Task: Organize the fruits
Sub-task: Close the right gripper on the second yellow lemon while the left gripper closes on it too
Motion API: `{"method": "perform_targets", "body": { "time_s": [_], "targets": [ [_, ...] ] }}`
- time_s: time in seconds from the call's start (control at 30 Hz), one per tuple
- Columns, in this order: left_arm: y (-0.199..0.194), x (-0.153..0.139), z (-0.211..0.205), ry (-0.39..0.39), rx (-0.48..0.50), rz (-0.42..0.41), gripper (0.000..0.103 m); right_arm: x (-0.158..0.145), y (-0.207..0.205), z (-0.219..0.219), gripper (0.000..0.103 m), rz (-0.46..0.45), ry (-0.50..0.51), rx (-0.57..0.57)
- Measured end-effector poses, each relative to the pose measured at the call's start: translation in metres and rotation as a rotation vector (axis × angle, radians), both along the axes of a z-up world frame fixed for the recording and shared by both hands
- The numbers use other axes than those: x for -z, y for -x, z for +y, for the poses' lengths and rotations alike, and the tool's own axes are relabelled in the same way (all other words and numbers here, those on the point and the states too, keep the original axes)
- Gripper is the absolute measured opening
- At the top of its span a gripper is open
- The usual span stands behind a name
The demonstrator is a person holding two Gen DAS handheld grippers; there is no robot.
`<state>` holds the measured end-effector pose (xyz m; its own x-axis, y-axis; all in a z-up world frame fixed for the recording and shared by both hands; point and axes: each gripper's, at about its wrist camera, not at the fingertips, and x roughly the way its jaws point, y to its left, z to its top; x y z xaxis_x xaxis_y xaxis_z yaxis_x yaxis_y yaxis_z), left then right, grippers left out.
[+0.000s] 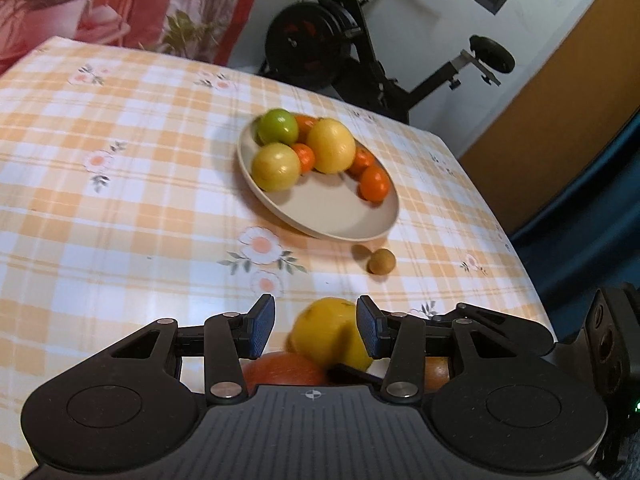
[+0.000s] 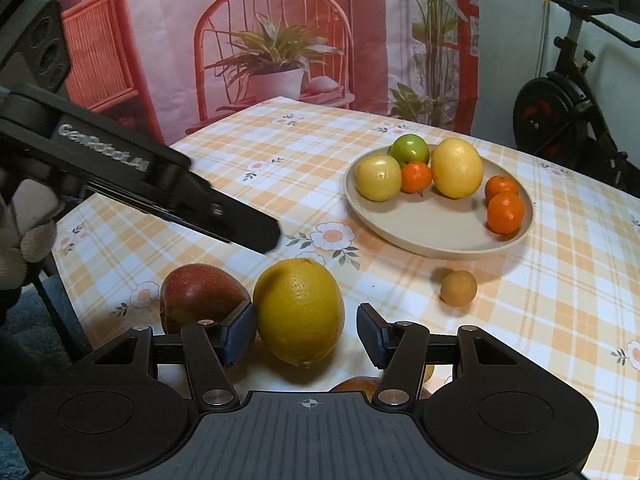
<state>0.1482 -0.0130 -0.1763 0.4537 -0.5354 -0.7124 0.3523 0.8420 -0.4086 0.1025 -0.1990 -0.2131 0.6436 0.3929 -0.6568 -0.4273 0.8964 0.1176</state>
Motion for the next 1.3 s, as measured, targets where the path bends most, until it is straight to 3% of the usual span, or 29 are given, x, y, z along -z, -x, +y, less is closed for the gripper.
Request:
{"method": "perform_targets", "body": {
  "time_s": [0.43,0.7,0.87,1.3],
  "targets": [
    [-0.01,0.014,-0.012,0.016,0.026,0.067,0.044,0.002,-0.004,-0.005,0.053,0.026,-0.04,0.004],
    [-0.014,0.014,-0.017,0.015,0.031,0.057,0.041,0.001,-0.008,-0.004,0.053,0.05,-0.009,-0.004],
    [-0.019,0.015,-0.021,0.011,0.028,0.054,0.041,0.005,-0.009,-0.002,0.046,0.073,0.019,-0.023],
    [-0.028,0.018,-0.026,0.017,0.026,0.051,0.039,0.01,-0.02,-0.004,0.046,0.092,0.001,-0.021]
  ]
}}
